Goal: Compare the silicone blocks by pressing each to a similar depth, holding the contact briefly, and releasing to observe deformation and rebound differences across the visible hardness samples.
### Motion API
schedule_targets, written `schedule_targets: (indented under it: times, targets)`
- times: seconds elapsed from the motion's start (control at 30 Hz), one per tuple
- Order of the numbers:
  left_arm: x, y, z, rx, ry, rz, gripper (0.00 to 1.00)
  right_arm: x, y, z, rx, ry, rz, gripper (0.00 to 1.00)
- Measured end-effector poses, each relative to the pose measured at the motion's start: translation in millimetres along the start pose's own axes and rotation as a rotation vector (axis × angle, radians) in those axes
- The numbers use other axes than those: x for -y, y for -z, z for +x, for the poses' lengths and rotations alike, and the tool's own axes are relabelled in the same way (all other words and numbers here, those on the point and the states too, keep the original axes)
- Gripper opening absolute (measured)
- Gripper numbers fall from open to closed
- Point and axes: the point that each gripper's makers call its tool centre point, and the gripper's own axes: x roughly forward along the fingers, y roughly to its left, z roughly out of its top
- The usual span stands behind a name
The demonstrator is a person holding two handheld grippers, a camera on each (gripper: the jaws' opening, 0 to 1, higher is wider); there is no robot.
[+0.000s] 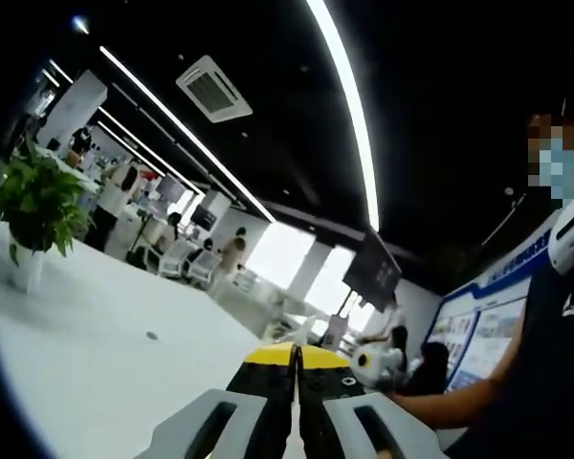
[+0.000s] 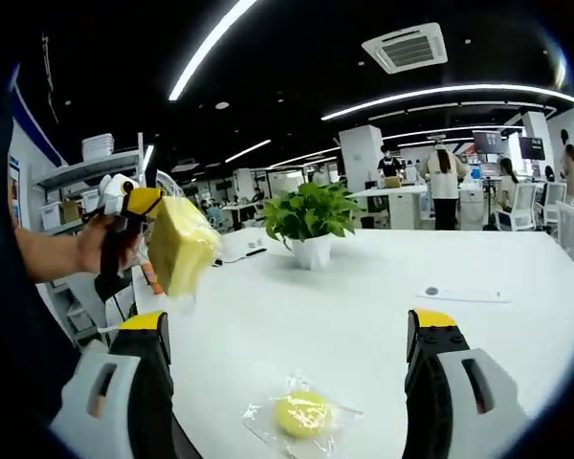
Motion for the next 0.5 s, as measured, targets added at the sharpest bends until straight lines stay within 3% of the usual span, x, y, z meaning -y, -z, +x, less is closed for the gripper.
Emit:
schedule_targets:
  times: [0.2,0.5]
  targets:
    - [-6.6,8.2,-2,-0.018,-0.021,-0.006,0.00,17,32.1,-29,-0.058,0.070,0.006,0.96]
    - [-9.5,15.4,-3,-0.050,-0.035,0.010,0.00,21,59.2,-53,-0.110,0.113,0.013,0.96]
